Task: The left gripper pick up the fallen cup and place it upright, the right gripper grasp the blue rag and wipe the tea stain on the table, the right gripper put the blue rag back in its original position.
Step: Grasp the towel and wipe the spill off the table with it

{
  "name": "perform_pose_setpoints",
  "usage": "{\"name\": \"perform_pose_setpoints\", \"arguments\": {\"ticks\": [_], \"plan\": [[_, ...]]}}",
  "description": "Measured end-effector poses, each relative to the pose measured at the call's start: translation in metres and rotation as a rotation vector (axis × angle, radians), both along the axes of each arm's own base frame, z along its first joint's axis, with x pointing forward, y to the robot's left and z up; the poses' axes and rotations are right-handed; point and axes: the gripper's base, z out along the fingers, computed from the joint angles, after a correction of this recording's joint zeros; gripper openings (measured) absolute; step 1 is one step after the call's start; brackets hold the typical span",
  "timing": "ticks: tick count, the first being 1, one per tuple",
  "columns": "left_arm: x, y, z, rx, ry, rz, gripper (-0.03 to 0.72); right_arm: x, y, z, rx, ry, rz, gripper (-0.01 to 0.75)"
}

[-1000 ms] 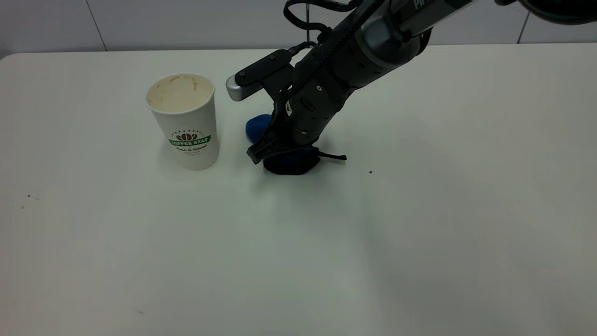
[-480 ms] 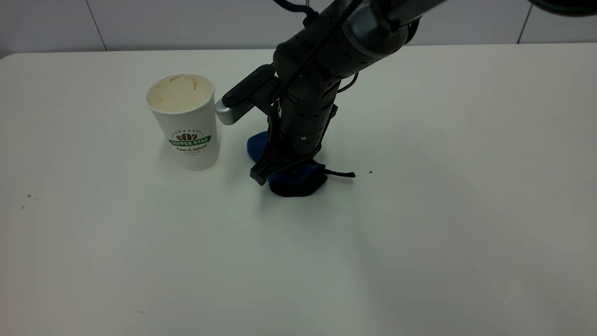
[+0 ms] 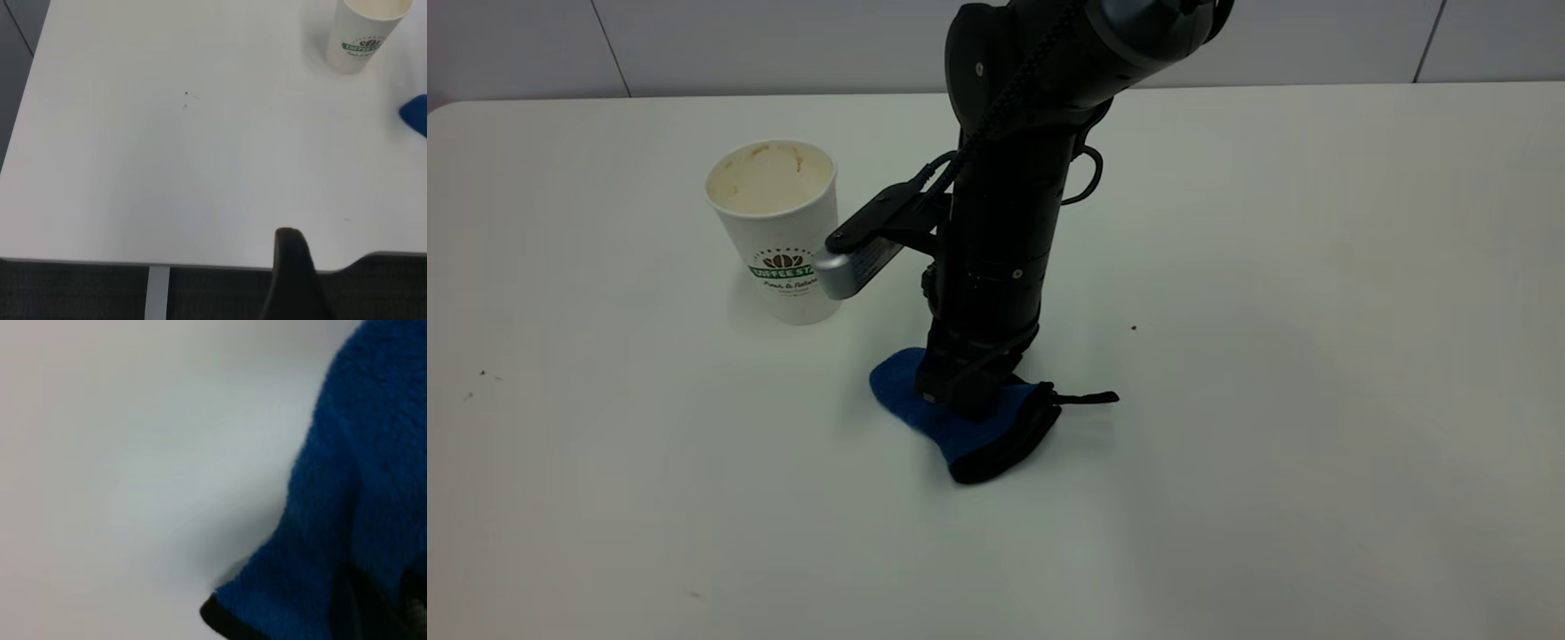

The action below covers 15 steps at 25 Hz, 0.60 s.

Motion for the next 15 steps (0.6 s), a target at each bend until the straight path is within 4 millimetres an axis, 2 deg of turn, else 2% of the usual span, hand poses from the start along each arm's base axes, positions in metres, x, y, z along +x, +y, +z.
{"name": "perform_pose_setpoints", "arguments": {"ticks": [4,7,10,15], "plan": [[0.000,0.000,0.000,0.000,0.000,0.000,0.524,0.020,-0.034,-0.001,-0.062,0.004,-0.125,0.051],[0.000,0.000,0.000,0.000,0.000,0.000,0.524,0.042,-0.077,-0.002,-0.123,-0.014,-0.278,0.051],[0.000,0.000,0.000,0.000,0.000,0.000,0.524,0.065,-0.128,-0.001,-0.193,-0.059,-0.405,0.051],[0.000,0.000,0.000,0.000,0.000,0.000,0.524,0.090,-0.202,0.000,-0.235,-0.130,-0.631,0.053]]}}
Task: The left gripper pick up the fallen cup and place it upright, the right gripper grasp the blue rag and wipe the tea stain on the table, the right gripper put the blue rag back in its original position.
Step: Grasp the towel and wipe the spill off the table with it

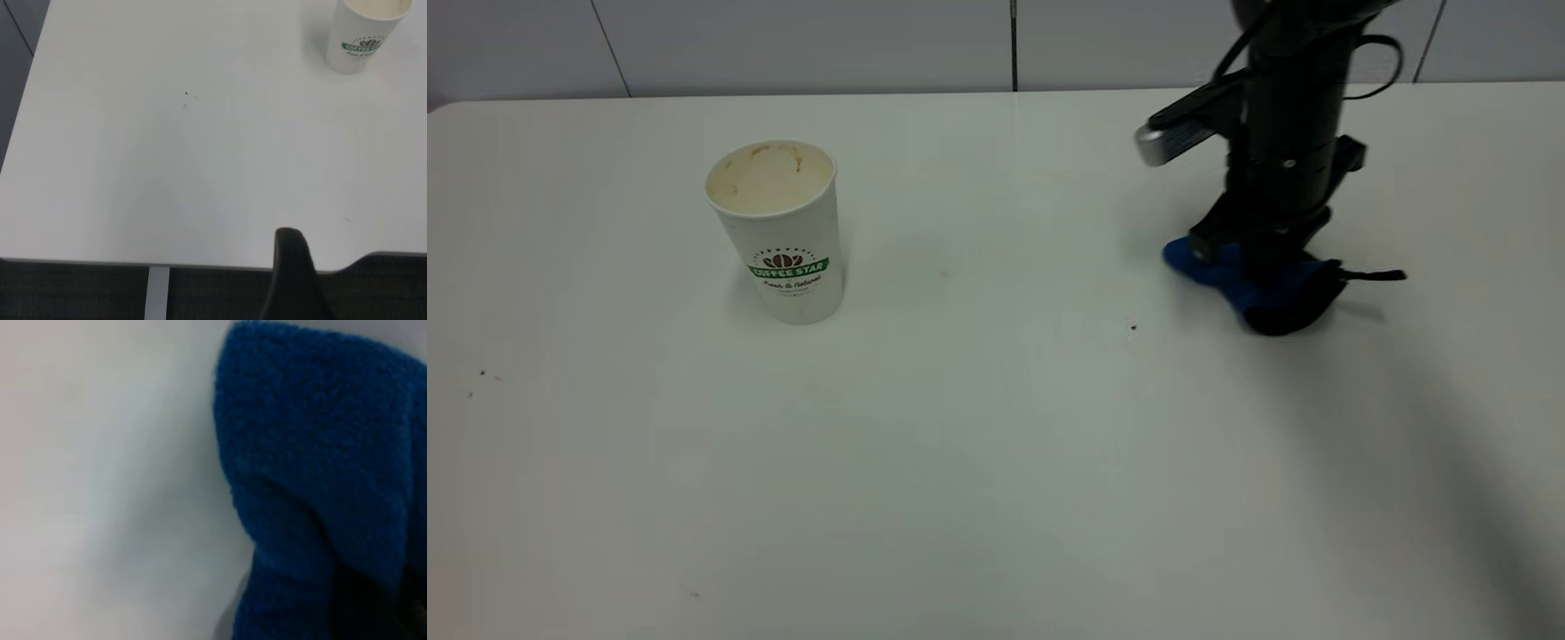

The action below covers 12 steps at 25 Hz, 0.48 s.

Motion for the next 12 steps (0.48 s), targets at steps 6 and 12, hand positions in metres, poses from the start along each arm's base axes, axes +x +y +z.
{"name": "perform_pose_setpoints", "arguments": {"ticks": [6,12], "plan": [[0.000,0.000,0.000,0.000,0.000,0.000,0.524,0.008,-0.050,0.000,0.080,-0.021,-0.225,0.062],[0.000,0.000,0.000,0.000,0.000,0.000,0.524,0.011,-0.074,-0.001,0.129,-0.052,-0.309,0.194]]}}
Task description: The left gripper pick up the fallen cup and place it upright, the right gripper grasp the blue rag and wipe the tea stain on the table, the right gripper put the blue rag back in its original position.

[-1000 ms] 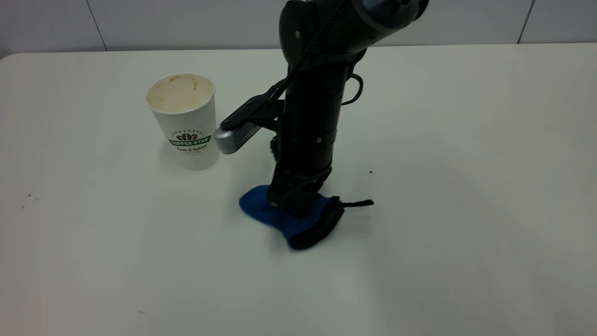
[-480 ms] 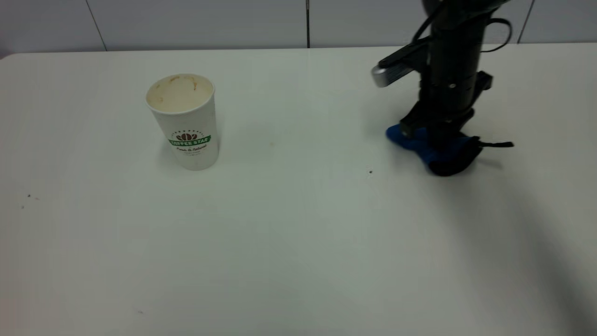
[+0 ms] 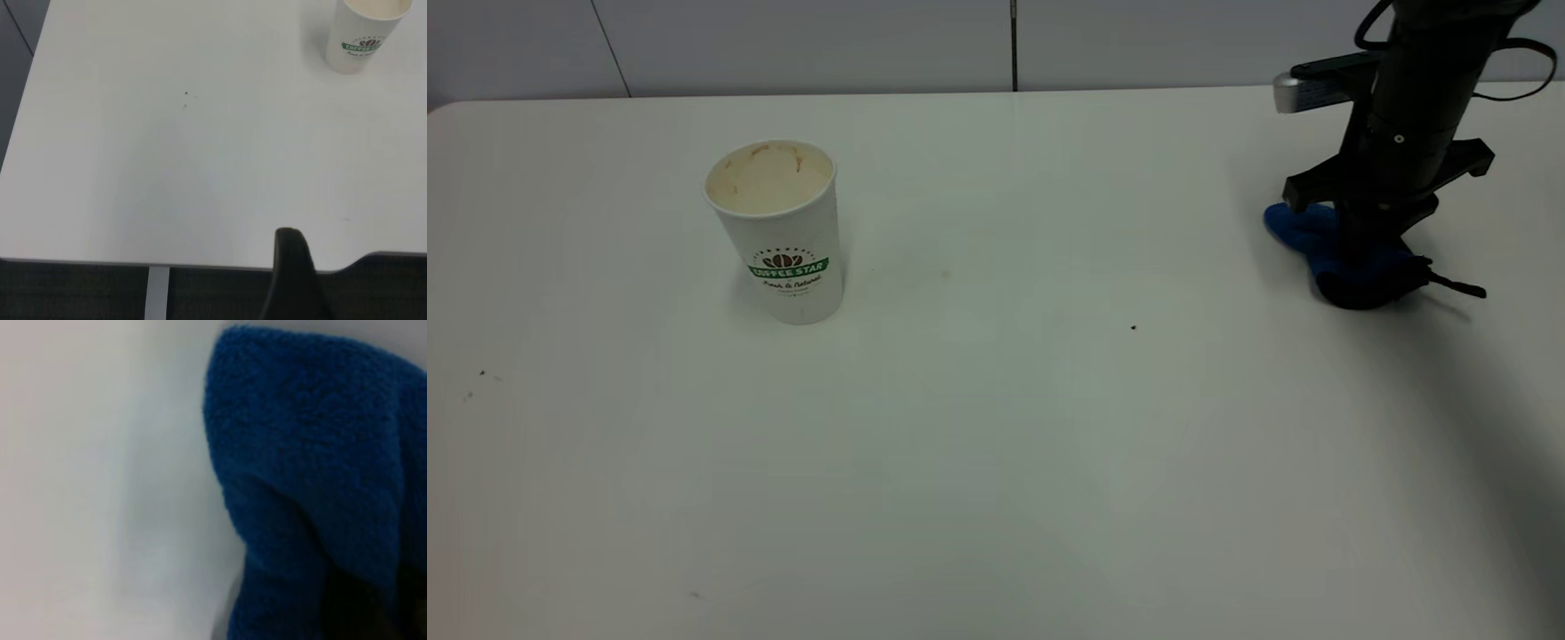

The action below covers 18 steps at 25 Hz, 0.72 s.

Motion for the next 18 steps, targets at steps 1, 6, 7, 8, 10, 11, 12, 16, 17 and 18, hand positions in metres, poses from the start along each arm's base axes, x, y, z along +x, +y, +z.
{"name": "perform_pose_setpoints", "arguments": {"ticks": [1,6,7,8,10,11,12,16,17,18], "plan": [[0.000,0.000,0.000,0.000,0.000,0.000,0.524,0.000,-0.003,0.000,0.004,-0.005,-0.010,0.237],[0.000,0.000,0.000,0.000,0.000,0.000,0.524,0.001,-0.001,0.008,0.030,-0.009,-0.031,0.501],[0.000,0.000,0.000,0.000,0.000,0.000,0.524,0.001,0.003,0.016,0.036,-0.011,-0.029,0.535],[0.000,0.000,0.000,0.000,0.000,0.000,0.524,0.001,0.007,0.026,0.040,-0.011,-0.024,0.567],[0.000,0.000,0.000,0.000,0.000,0.000,0.524,0.001,0.017,0.062,0.045,-0.029,-0.008,0.595],[0.000,0.000,0.000,0.000,0.000,0.000,0.524,-0.001,0.023,0.084,0.046,-0.037,0.003,0.594],[0.000,0.000,0.000,0.000,0.000,0.000,0.524,-0.004,0.029,0.104,0.046,-0.038,0.014,0.590],[0.000,0.000,0.000,0.000,0.000,0.000,0.524,-0.034,0.051,0.199,0.038,-0.088,0.079,0.548],[0.000,0.000,0.000,0.000,0.000,0.000,0.524,-0.046,0.056,0.220,0.034,-0.105,0.095,0.542],[0.000,0.000,0.000,0.000,0.000,0.000,0.524,-0.060,0.059,0.238,0.031,-0.115,0.110,0.537]]}}
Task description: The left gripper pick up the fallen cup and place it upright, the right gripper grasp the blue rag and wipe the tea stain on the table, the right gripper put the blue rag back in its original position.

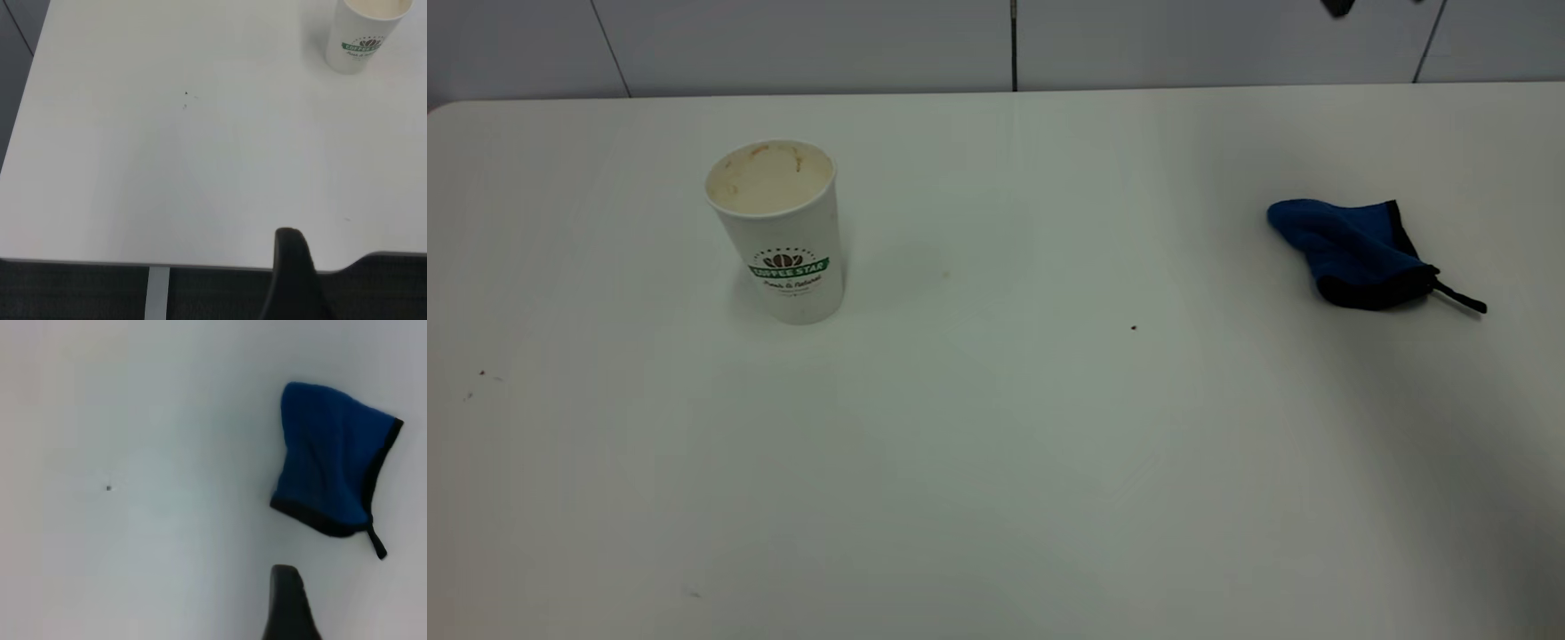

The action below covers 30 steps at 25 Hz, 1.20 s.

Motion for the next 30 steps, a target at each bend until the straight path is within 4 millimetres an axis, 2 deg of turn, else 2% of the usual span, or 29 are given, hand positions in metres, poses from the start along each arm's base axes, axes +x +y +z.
{"name": "perform_pose_setpoints", "arguments": {"ticks": [2,4,6,11,14,17,22,30], "plan": [[0.000,0.000,0.000,0.000,0.000,0.000,0.524,-0.027,0.001,0.028,0.002,-0.020,0.012,0.534],[0.000,0.000,0.000,0.000,0.000,0.000,0.524,-0.060,-0.005,0.046,0.000,-0.019,0.013,0.533],[0.000,0.000,0.000,0.000,0.000,0.000,0.524,-0.093,-0.012,0.048,-0.011,0.012,0.013,0.532],[0.000,0.000,0.000,0.000,0.000,0.000,0.524,-0.178,-0.028,0.035,-0.027,0.086,0.009,0.532],[0.000,0.000,0.000,0.000,0.000,0.000,0.524,-0.227,-0.037,0.017,-0.034,0.127,-0.013,0.532],[0.000,0.000,0.000,0.000,0.000,0.000,0.524,-0.267,-0.045,0.004,-0.020,0.132,-0.062,0.532],[0.000,0.000,0.000,0.000,0.000,0.000,0.524,-0.307,-0.052,-0.019,0.007,0.091,-0.114,0.532],[0.000,0.000,0.000,0.000,0.000,0.000,0.524,-0.347,-0.057,0.001,0.076,-0.043,-0.137,0.532]]}}
